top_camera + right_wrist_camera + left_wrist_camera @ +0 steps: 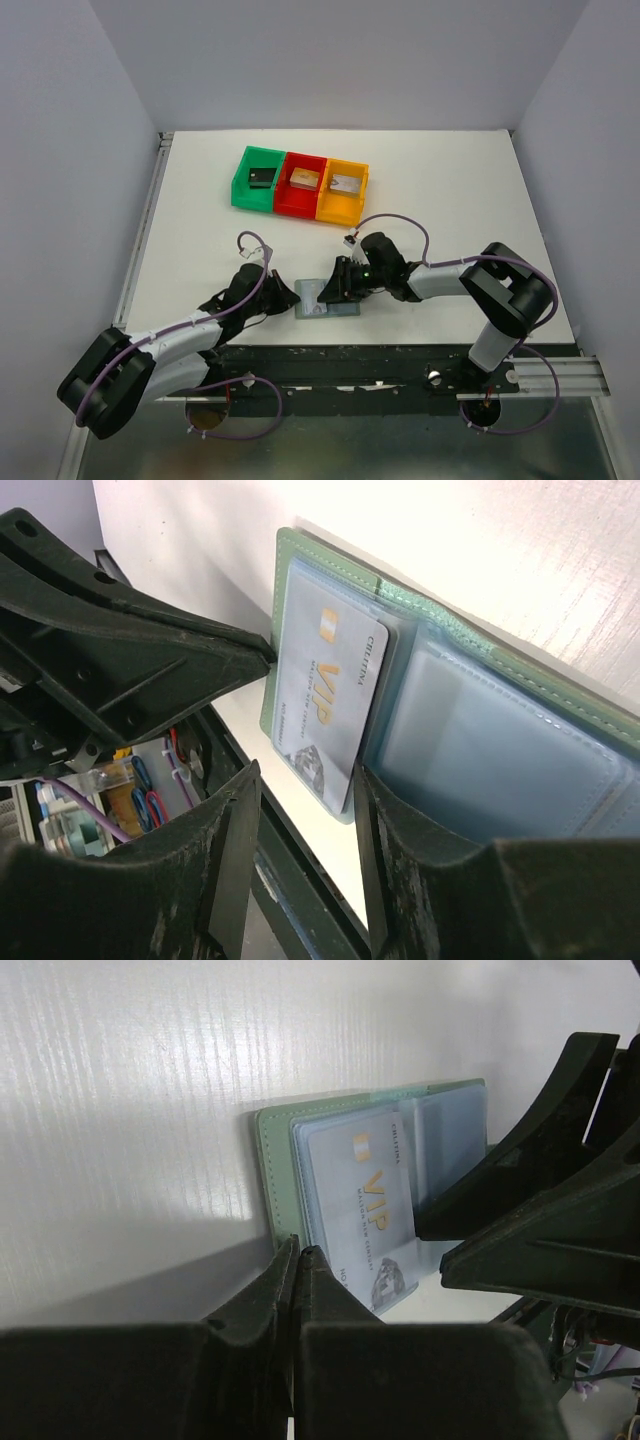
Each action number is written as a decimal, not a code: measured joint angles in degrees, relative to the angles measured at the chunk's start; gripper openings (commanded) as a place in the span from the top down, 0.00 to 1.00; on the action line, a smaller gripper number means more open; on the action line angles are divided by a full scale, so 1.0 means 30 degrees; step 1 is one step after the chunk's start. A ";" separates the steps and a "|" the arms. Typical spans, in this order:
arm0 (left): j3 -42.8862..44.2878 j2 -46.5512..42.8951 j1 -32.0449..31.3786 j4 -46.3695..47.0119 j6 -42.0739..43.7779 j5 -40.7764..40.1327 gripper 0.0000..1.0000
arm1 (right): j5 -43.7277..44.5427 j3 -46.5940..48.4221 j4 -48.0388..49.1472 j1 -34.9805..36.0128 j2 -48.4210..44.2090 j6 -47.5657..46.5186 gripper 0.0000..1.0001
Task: Take the credit cards out of the card holder
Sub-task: Remove the credit card from the card holder.
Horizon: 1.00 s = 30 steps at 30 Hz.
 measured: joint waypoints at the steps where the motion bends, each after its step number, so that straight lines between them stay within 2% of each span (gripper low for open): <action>1: -0.0036 0.0066 0.0000 0.0007 0.0000 -0.0015 0.94 | 0.0015 0.0000 0.0000 0.0000 0.0000 0.0022 0.50; 22: -0.0525 0.0539 0.0007 0.0940 -0.0153 -0.0051 0.95 | 0.0073 0.0131 0.0000 0.0000 0.0262 0.0335 0.50; 30: -0.0546 0.0517 0.0007 0.0947 -0.0168 -0.0073 0.95 | 0.0648 0.0481 -0.0976 0.0000 0.0248 0.0095 0.49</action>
